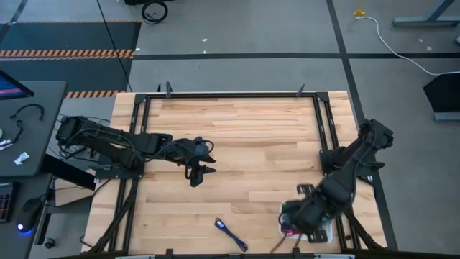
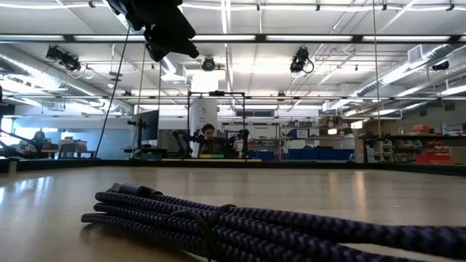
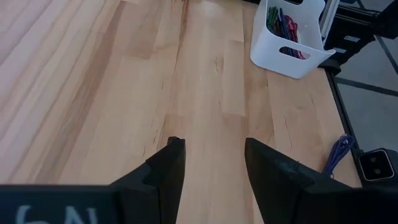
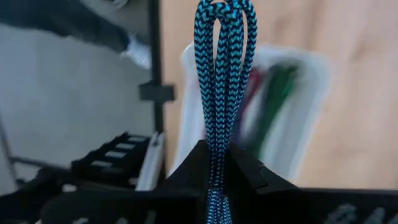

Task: Pick and place USB-C Cables
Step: Put the blue USB cable into the white bin

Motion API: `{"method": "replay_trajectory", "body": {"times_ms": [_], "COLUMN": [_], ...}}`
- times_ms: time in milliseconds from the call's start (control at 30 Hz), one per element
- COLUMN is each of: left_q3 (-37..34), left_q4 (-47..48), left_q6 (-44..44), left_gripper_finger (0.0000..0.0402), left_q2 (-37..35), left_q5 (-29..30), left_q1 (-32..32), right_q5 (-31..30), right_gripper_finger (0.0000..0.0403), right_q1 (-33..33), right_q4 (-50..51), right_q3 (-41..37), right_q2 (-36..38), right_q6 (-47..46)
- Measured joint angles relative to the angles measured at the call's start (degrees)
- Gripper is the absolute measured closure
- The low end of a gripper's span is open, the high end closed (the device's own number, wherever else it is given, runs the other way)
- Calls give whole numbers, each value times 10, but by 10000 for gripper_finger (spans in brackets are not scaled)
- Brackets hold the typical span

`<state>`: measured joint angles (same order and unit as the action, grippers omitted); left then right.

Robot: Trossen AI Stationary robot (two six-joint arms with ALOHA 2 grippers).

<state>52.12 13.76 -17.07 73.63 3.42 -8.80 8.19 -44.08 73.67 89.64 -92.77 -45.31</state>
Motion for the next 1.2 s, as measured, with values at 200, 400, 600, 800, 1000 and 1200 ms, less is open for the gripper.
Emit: {"method": "replay_trajectory", "body": {"times_ms": [200,400,600,800,1000,1200], "left_q3": [0,0,0,0,0,0], "left_q4": [0,1,1,1,1,1], "left_q6": [1,-2,-3,-5,-18,-17], "left_gripper_finger": [230,230,230,230,230,230], "left_q2": [0,0,0,0,0,0], "left_q5": [0,0,0,0,0,0], "left_q1": [0,0,0,0,-1,0], "right_q5": [56,94,104,153,170,171], "right_gripper_finger": [373,373,373,373,373,373], "right_q1": [-51,-65,-38,-17,-14,6], "right_q4": [-104,-165,-207,-240,-256,-304], "right_q3": [-81,-155,-204,-250,-272,-291], "right_q2": [0,0,0,0,0,0], "right_q6": [-67,-116,-85,-65,-29,-27]}}
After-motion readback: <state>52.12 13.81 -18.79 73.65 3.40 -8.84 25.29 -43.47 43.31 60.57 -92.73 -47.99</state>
